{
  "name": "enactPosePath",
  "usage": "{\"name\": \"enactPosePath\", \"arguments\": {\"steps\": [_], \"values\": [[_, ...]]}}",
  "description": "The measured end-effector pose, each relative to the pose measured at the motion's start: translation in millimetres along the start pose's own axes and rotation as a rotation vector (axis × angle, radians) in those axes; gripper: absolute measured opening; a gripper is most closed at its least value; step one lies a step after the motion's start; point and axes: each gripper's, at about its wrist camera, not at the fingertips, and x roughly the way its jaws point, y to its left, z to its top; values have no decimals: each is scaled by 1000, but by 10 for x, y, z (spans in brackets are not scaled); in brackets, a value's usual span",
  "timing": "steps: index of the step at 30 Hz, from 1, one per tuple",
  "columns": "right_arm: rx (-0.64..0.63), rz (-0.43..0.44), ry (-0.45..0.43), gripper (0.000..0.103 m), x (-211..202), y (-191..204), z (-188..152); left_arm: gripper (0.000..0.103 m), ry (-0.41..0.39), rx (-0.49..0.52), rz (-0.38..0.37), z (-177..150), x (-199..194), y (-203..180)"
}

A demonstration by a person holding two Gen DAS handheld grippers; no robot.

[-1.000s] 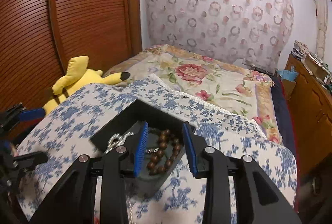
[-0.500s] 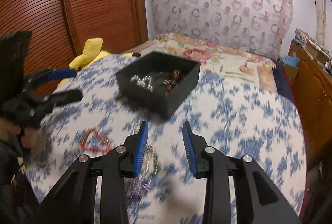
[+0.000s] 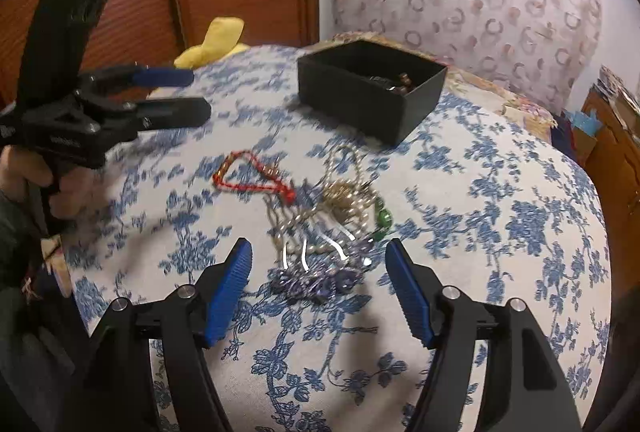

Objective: Organize jewelry
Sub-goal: 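Grasp the purple jeweled hair combs with the right tool while the left tool grasps the red cord bracelet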

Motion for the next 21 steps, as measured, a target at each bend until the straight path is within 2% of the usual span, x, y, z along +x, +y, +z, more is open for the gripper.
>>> {"name": "enactPosePath", "arguments": {"steps": [14, 16, 21], "values": [[-37, -31, 74, 71, 276, -22, 16, 94, 32, -13, 13, -131, -27, 95], [-45, -19, 71, 60, 268, -4, 18, 94, 35, -10, 13, -135, -24, 93], [-62, -22, 53, 59, 187, 14, -1, 94, 51, -4, 9, -155, 15, 77]]}}
